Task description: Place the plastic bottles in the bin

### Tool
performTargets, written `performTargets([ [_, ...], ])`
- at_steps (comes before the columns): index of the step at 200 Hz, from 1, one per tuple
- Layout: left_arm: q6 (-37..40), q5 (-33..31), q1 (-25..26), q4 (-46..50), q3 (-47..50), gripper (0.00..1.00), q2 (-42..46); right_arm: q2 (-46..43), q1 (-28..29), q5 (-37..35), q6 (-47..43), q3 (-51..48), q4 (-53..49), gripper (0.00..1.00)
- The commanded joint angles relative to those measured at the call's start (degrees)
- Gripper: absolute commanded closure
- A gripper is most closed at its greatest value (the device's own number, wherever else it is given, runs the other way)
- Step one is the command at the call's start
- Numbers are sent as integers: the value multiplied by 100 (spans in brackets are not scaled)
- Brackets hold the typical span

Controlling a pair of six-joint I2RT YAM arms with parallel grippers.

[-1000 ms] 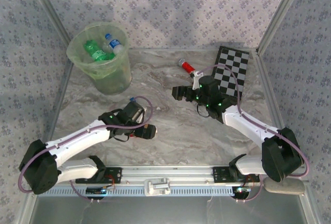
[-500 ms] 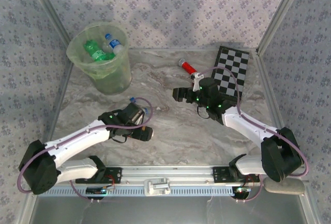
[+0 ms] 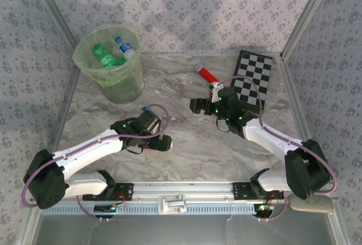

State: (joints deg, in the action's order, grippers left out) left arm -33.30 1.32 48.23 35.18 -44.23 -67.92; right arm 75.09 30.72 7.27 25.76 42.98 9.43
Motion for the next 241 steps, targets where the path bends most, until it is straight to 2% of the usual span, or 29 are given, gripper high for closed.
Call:
performTargets([
  [1, -522, 406, 108, -192, -306, 0, 109, -19, -31, 20, 70, -27, 193, 0],
  [28, -219, 150, 94, 60, -559, 0, 35, -21, -34, 55, 62, -43, 206, 0],
  [60, 940, -299, -86, 818, -812, 0, -269, -90, -42, 12, 61, -104, 173, 0],
  [74, 1367, -345, -108, 861, -800, 0, -443, -99, -40, 3, 85, -141, 210, 0],
  [98, 1678, -361, -111, 785, -755, 0, -735, -89, -43, 12, 105, -141, 235, 0],
  [166, 1876, -326, -104, 534, -432, 0, -1094, -90, -58, 24, 77, -97, 174, 0],
  [241, 1230, 175, 79, 774, -227, 0, -852, -128, -63, 3, 87, -99, 182, 0],
])
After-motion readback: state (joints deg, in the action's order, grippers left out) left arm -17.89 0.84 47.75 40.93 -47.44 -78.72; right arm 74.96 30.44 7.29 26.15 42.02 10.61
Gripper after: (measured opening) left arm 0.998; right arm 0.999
